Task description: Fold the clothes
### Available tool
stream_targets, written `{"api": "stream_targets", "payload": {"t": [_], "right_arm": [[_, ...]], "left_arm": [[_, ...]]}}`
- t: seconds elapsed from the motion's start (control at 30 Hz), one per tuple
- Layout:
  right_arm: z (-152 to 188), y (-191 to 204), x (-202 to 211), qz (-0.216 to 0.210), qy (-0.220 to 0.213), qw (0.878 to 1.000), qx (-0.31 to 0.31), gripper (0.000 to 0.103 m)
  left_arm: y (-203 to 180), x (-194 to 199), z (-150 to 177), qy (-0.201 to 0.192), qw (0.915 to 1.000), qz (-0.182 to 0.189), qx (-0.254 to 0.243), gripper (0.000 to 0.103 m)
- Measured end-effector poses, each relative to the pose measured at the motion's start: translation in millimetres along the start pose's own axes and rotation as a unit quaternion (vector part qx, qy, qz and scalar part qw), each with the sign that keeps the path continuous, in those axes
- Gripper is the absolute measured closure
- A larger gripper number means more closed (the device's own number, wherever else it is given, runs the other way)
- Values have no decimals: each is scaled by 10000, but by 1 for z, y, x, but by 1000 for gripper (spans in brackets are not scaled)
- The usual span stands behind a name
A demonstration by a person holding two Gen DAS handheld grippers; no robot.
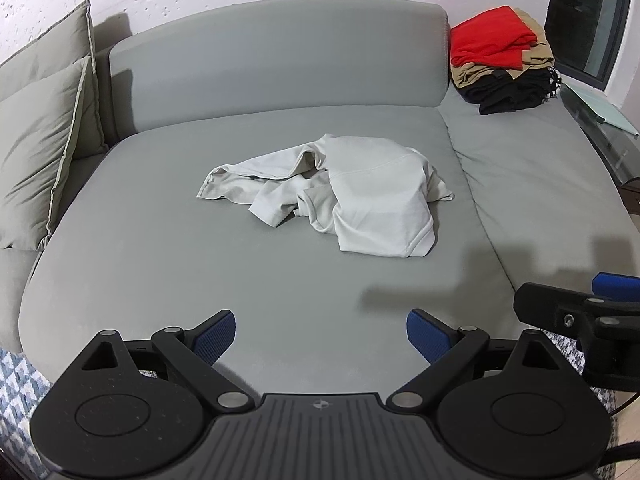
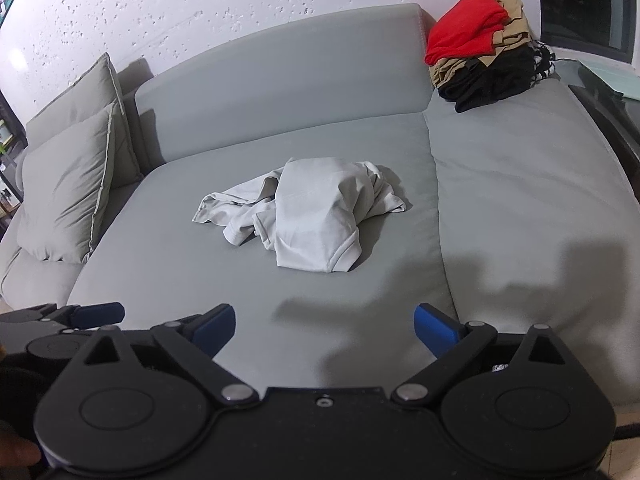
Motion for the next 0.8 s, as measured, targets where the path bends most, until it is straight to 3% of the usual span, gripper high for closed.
{"api": "stream_targets", "payload": {"t": [0.8], "right_arm": [[0, -2, 0, 48, 29, 10000, -53, 3]], "left_arm": [[1, -1, 2, 68, 9999, 47, 65, 8]]}}
Point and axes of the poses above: each gripper's, at about its wrist camera, not at the fingertips, and x roughly against the way its jaws point, y to its left, z to its underside, the point moved 9 cm from there along -x, roughly the way its jaws point, and after that the axes turned 7 degrees about -x, right-handed, at the moved point
